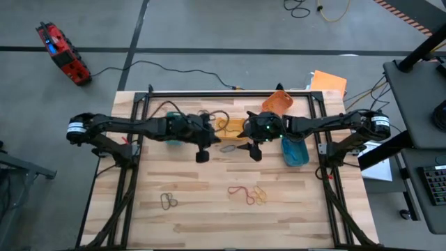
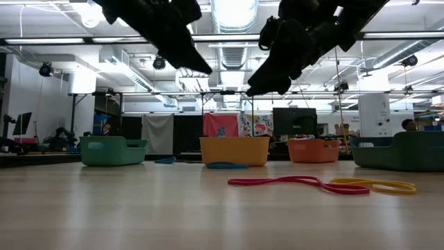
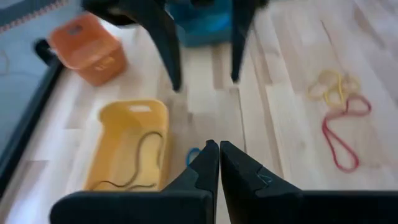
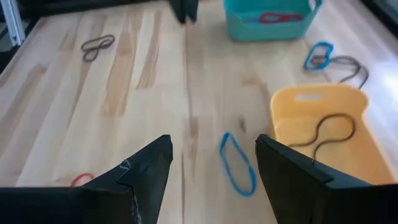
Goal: Sort rubber bands into baskets
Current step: Put the blue rubberband into the blue bin
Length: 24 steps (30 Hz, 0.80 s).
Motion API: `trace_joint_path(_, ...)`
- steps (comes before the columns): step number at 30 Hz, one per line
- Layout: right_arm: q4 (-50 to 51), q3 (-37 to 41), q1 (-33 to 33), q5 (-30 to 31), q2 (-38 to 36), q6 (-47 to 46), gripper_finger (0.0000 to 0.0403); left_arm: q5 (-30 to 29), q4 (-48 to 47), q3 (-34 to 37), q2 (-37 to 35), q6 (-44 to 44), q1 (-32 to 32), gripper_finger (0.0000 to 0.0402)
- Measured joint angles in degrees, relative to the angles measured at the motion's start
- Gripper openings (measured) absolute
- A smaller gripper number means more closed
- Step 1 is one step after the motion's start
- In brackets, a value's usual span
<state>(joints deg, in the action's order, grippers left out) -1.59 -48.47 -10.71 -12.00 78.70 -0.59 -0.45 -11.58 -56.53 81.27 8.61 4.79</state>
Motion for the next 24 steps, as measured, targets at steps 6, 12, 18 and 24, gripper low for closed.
trace_joint_path(6, 2.72, 0.0, 0.36, 0.01, -0.13, -1.46, 0.0224, 0.11, 0.28, 0.07, 6.41, 1.4, -1.0, 0.0)
trace_joint_path(12, 8.34, 0.0, 0.36, 0.03, -0.15, -2.99, 0.0224, -0.04, 3.67, 0.09, 12.73, 1.19, -1.0, 0.0)
trace_joint_path(18, 13.24, 0.0, 0.36, 0.01, -0.15, -3.91, 0.0224, -1.96, 7.97, 0.09, 18.42, 0.99, -0.95, 0.0)
trace_joint_path(24, 16.58, 0.0, 0.34, 0.03, -0.33, -3.92, 0.0224, -6.0, 9.61, 0.31, 21.8, 0.73, -0.93, 0.0)
